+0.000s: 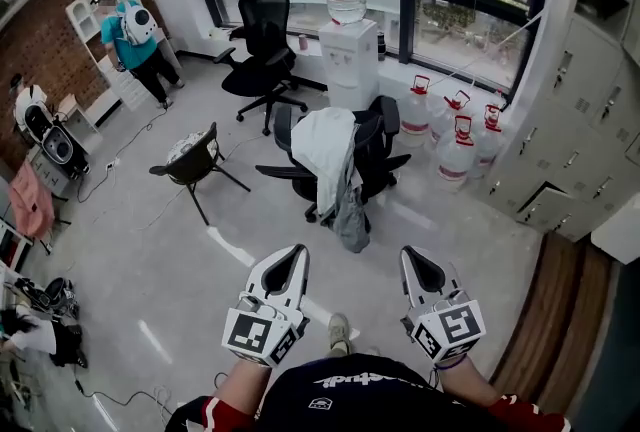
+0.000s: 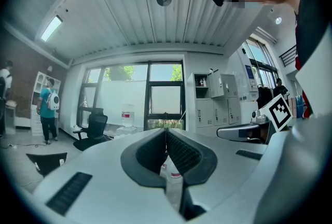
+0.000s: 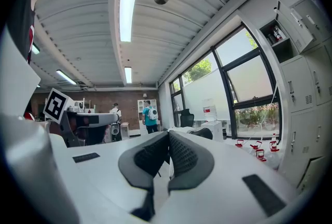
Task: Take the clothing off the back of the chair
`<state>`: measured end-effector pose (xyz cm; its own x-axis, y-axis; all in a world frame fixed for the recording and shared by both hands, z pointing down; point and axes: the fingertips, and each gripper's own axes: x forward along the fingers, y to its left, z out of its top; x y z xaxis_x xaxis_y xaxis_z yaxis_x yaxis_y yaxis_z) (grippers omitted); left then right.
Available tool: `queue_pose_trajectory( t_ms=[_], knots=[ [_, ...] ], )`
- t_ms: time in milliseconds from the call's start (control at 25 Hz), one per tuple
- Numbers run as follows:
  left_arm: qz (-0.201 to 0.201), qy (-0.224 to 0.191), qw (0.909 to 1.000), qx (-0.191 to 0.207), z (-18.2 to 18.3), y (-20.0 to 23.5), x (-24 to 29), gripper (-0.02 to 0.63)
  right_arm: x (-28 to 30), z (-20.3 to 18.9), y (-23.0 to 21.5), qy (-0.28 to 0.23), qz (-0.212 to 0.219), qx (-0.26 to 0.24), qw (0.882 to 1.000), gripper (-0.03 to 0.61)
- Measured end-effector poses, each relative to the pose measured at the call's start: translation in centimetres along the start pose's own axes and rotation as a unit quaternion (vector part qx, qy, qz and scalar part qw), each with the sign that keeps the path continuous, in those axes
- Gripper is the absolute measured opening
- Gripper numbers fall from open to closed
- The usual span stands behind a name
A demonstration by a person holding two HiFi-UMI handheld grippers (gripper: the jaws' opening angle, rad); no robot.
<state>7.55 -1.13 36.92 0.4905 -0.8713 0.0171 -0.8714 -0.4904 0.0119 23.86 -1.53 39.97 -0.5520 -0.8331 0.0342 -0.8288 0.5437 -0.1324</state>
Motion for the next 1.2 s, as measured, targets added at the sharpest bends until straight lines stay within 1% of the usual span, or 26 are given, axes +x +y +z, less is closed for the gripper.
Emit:
queue_pose_trajectory(
  t_ms=[120,240,440,560,640,720,840,1080,1200],
  knots=[
    [-0.018,0.004,0.9998,-0.01,-0.7,2.0,1.8,0.025,2.3,-0.4,-0.3,0.009,-0.005,0.0,1.0,0.003],
    [-0.032,0.003,0.9994,-0.014,-0.6,4.0,3.7,0.025,5.0,0.1,-0.6,0.012,-0.01,-0.008,1.0,0.003],
    [-0.045,-0.01,0.9989,-0.011,0.8,8.2,6.4,0.025,10.3,2.1,-0.5,-0.003,-0.012,-0.026,1.0,0.003],
    [-0.051,-0.018,0.9985,-0.012,2.0,10.9,7.4,0.025,13.2,3.1,0.3,-0.008,-0.011,-0.025,1.0,0.003],
    [-0.056,-0.019,0.9981,-0.014,2.5,12.5,7.9,0.025,14.9,3.5,1.1,-0.009,-0.013,-0.026,1.0,0.003],
    [-0.066,-0.015,0.9976,-0.018,2.4,13.8,8.4,0.025,16.2,3.5,1.7,-0.007,-0.019,-0.038,0.999,0.003],
    [-0.081,-0.013,0.9963,-0.026,2.3,15.0,9.0,0.025,17.8,3.6,2.5,-0.004,-0.025,-0.061,0.998,0.003],
    [-0.104,-0.01,0.9934,-0.047,1.3,16.7,10.7,0.025,19.9,3.6,2.5,-0.001,-0.034,-0.053,0.998,0.003],
    [-0.106,-0.012,0.9929,-0.051,1.1,17.0,11.3,0.025,20.7,3.3,2.2,0.008,-0.033,-0.053,0.998,0.003]
  ],
)
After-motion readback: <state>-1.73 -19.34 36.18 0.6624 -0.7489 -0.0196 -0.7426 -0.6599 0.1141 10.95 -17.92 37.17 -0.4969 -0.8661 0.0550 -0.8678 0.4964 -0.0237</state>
